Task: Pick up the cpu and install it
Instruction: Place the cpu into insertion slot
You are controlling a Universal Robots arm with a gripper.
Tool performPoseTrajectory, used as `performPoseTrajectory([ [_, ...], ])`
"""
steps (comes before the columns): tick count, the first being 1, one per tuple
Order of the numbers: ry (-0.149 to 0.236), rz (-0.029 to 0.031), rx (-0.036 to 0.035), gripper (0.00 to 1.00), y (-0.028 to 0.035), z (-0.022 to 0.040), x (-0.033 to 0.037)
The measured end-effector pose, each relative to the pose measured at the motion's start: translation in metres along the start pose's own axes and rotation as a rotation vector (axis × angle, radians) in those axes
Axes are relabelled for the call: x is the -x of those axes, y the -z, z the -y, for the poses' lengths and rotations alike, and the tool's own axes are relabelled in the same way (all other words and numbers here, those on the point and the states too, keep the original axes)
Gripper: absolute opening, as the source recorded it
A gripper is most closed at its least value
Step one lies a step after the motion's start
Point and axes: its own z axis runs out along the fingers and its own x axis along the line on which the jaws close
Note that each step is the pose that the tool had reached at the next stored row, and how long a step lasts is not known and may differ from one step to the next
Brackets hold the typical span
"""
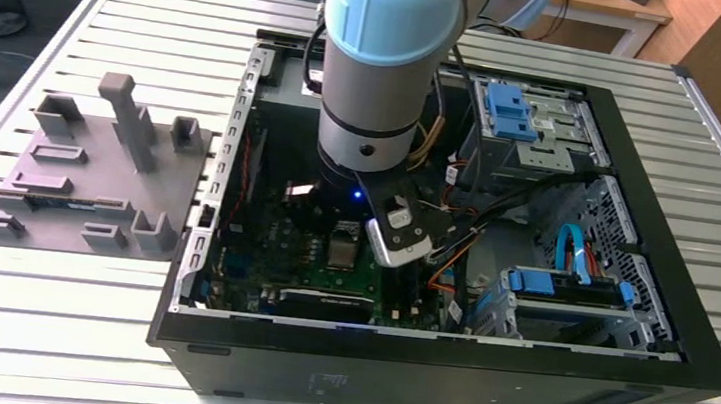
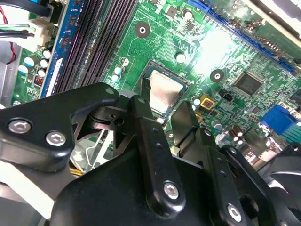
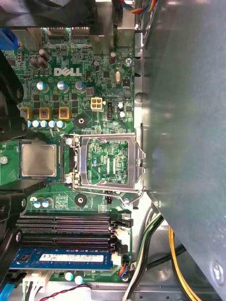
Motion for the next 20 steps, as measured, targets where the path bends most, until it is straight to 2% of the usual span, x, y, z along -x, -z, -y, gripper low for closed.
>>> performPoseTrajectory([
  [4,0.0,0.0,0.0,0.44,0.0003,0.0,0.0],
  [7,0.0,0.0,0.0,0.25,0.0005,0.0,0.0],
  [10,0.0,0.0,0.0,0.2,0.0007,0.0,0.0],
  [12,0.0,0.0,0.0,0.11,0.0009,0.0,0.0],
  [16,0.0,0.0,-0.0001,0.11,0.0011,0.0,0.0],
  [20,0.0,0.0001,-0.0078,0.11,0.0011,0.0,0.0],
])
